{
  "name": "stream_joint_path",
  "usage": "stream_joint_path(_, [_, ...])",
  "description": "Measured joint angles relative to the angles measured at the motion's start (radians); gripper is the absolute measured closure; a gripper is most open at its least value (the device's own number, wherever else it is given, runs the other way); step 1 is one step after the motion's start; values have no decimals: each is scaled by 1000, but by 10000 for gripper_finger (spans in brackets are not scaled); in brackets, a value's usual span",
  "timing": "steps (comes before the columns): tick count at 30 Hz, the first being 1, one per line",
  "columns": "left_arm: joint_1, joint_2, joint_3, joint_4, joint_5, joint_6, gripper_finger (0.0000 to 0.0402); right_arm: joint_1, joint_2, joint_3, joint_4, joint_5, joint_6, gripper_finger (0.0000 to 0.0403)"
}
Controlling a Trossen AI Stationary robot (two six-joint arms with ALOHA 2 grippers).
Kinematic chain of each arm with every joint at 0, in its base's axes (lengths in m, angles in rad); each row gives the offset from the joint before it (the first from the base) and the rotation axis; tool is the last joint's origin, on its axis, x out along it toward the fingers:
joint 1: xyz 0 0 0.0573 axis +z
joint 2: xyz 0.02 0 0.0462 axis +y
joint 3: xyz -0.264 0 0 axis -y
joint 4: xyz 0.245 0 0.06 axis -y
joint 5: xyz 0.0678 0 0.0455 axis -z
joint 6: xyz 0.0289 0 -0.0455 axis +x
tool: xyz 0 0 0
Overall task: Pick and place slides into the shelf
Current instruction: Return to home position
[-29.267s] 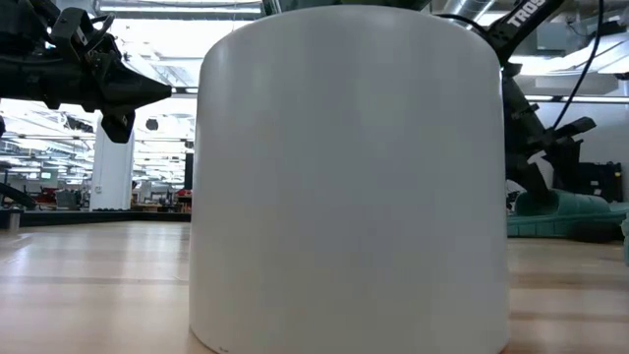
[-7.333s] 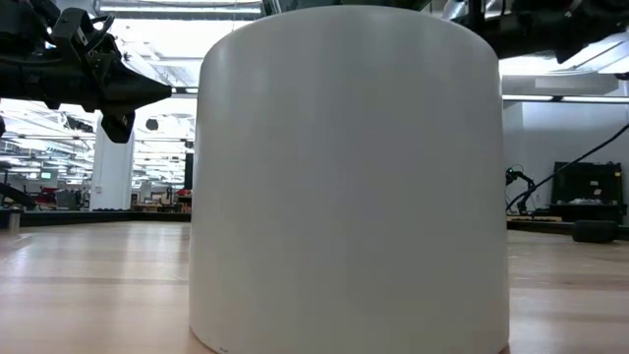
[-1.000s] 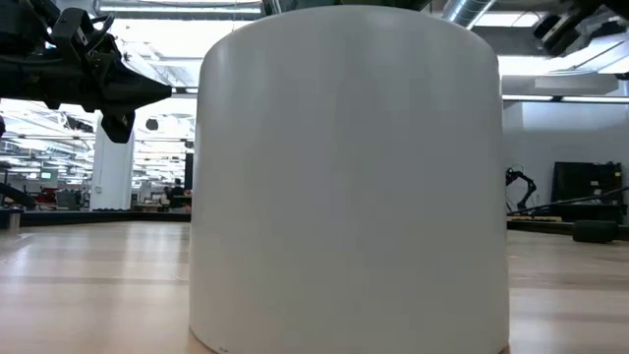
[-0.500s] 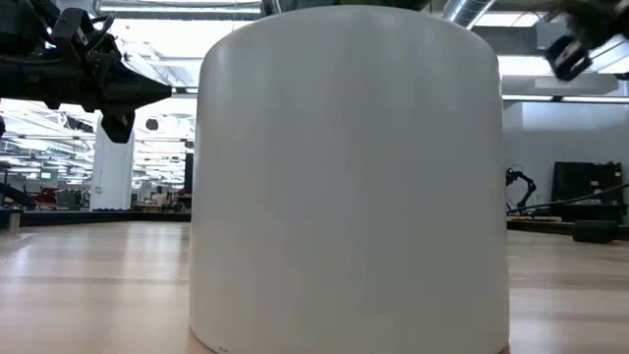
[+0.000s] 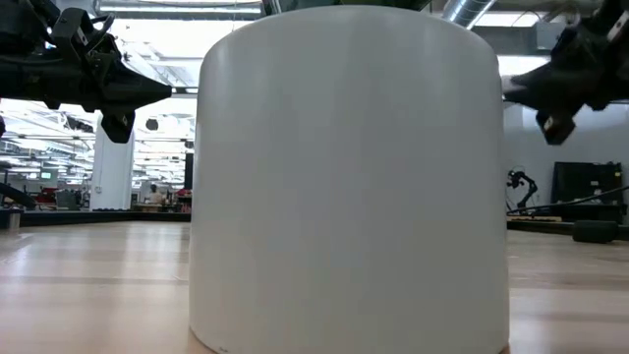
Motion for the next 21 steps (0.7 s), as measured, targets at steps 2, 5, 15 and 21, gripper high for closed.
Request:
stream_joint_path(2, [0, 0, 0, 0, 0, 0, 401, 0, 3, -13, 57, 3, -28, 305])
stream_joint_path(5, [0, 0, 0, 0, 0, 0, 401, 0, -3, -20, 70, 5, -61, 305])
stream_joint_path(15, [0, 0, 0, 0, 0, 0, 401, -1, 55, -20, 68, 2, -112, 305])
stream_joint_path(21, [0, 0, 0, 0, 0, 0, 401, 0, 85, -20, 67, 5, -120, 305])
